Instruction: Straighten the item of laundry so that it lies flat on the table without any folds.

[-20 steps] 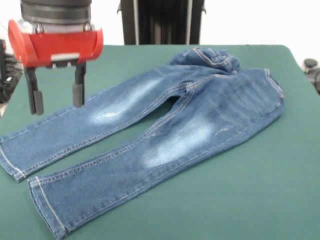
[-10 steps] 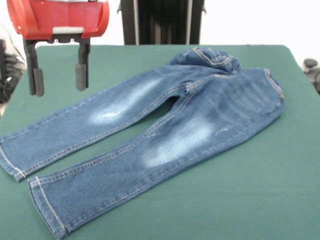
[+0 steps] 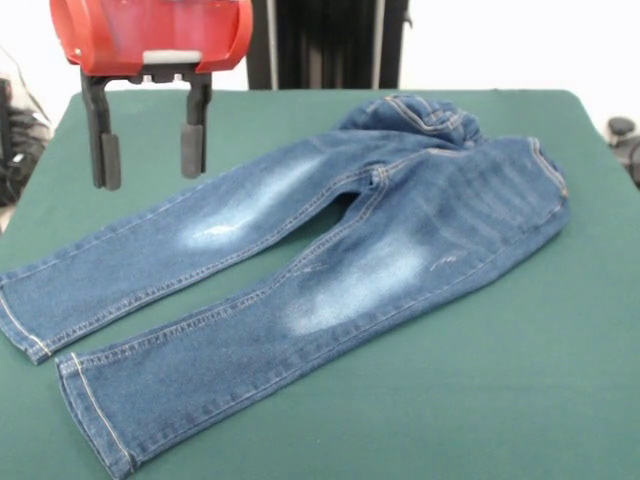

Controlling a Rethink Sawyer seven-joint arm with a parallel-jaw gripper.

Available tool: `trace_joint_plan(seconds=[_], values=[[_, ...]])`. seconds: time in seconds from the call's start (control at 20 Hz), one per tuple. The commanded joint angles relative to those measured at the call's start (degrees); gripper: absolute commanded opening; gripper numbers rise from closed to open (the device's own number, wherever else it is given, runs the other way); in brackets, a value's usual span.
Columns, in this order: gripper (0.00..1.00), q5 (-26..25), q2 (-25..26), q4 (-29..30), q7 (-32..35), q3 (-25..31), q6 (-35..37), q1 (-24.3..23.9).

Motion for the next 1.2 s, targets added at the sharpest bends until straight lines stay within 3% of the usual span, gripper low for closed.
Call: trace_joint_plan(seconds=[0.05, 0.5, 0.8, 1.05, 1.2], values=[[1.00, 1.0, -0.7, 12.0, 11.2, -0.7, 5.3, 3.8], [1.00, 3.8, -7.2, 22.6, 20.4, -8.0, 5.8, 7.3], [1.00, 5.5, -10.9, 30.6, 22.6, -11.9, -0.5, 9.0], [1.00, 6.4, -8.8, 33.0, 26.6, -15.6, -4.8, 12.5], [1.00, 9.0, -5.6, 33.5, 27.0, -13.6, -9.5, 11.7]])
